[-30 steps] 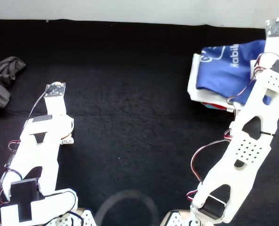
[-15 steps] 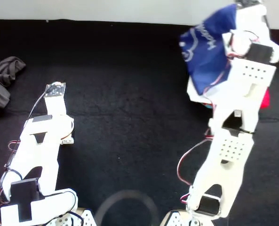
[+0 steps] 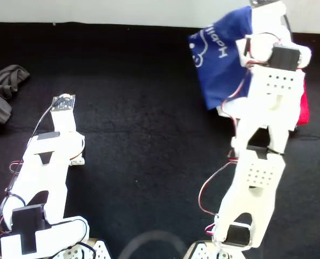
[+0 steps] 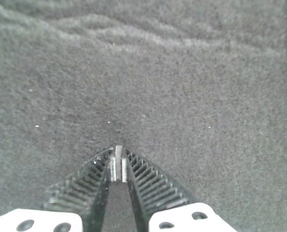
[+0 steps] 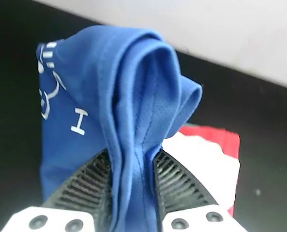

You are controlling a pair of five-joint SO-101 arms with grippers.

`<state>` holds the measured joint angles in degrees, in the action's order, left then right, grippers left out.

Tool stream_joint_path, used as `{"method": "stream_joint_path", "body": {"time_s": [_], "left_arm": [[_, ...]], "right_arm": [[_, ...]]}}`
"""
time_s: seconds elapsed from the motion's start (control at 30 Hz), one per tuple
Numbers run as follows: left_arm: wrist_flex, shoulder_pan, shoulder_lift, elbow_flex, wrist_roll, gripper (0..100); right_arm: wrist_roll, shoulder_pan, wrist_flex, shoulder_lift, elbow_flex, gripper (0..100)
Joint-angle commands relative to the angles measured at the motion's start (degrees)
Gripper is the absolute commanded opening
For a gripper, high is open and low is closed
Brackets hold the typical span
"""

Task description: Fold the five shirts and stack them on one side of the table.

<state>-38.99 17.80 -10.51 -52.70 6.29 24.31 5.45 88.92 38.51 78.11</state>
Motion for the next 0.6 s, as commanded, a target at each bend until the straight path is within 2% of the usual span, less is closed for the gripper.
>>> {"method": "stream_joint_path", "body": {"time_s": [0.0,0.17,0.33,0.57], "left_arm": [[1.7,0.0,-0.6,-0.1,0.2,1],[1.7,0.0,-0.6,-0.1,0.2,1],[1.7,0.0,-0.6,-0.1,0.2,1],[1.7,0.0,-0.6,-0.1,0.2,1]], "right_arm": [[-0.9,5.3,-1.7,-0.5,-2.9,0.5],[-0.2,11.4,-10.4,5.4,-4.9,0.5],[7.1,14.6,-11.2,12.4,-4.4,0.5],[9.9,17.5,-14.9,16.1,-4.7,0.5]]}}
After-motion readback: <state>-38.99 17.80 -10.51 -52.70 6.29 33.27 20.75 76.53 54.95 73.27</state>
